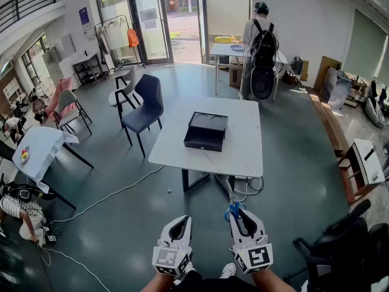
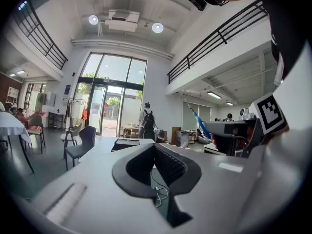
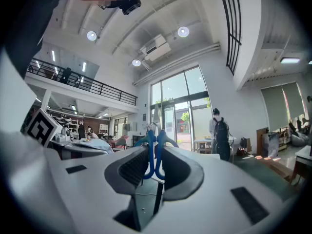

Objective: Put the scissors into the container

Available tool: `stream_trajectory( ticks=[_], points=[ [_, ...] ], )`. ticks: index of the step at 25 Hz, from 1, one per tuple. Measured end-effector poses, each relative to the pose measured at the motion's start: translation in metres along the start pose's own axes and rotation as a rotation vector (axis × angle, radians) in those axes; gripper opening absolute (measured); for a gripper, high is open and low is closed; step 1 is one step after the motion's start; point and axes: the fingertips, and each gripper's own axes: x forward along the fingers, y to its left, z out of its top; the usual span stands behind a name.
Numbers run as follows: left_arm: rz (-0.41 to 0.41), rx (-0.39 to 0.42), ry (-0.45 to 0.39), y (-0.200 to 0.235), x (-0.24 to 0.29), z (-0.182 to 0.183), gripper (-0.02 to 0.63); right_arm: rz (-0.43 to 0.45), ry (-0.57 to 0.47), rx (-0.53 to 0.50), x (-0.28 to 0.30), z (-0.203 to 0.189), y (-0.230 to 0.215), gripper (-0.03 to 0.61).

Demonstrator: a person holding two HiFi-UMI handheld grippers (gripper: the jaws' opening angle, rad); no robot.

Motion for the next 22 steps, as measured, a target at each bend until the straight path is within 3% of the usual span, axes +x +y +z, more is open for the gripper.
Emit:
stream_trajectory(
  ticks=[12, 22],
  points=[
    [0.007, 0.000, -0.017, 0.033, -0.001, -0.001, 0.009, -0.011, -0.003, -0.028, 0.023, 0.001, 0.012, 0.086],
    [-0.016, 0.009, -0.006, 0.075, -0.004, -0.008, 0.011, -0.050, -0.048, 0.026, 0.054, 0.010, 0.028, 0.086]
  ],
)
